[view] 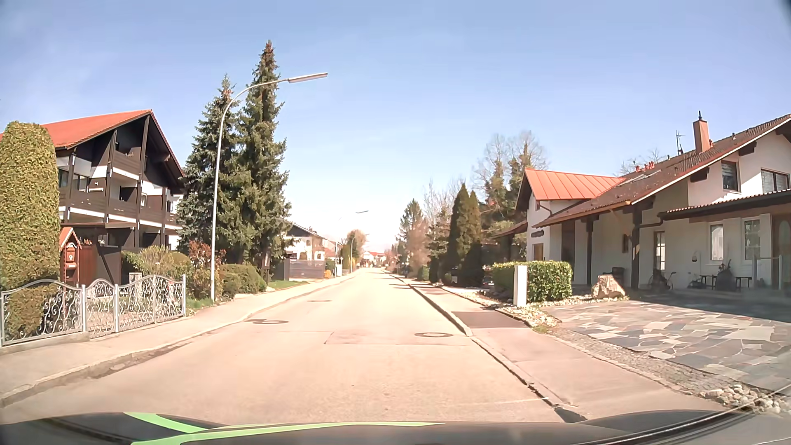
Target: Follow the waypoints while adhering to traffic rules and regulations
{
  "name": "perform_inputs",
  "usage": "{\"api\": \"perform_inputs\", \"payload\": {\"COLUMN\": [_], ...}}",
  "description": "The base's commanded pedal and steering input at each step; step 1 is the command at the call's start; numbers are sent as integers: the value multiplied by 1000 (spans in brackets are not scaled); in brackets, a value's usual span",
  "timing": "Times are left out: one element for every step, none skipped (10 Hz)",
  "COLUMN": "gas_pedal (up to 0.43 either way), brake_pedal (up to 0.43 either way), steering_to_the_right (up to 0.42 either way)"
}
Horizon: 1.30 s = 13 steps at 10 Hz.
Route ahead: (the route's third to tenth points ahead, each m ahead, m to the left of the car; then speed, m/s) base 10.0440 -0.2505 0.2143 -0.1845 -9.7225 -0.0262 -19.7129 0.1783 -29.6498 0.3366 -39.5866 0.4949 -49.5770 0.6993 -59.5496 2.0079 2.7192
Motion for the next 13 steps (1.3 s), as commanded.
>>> {"api": "perform_inputs", "payload": {"gas_pedal": [287, 280, 268, 248, 240, 197, 157, 118, 47, 0, 0, 0, 0], "brake_pedal": [0, 0, 0, 0, 0, 0, 0, 0, 0, 0, 0, 0, 0], "steering_to_the_right": [16, 21, 28, 33, 35, 38, 41, 41, 41, 39, 37, 33, 29]}}
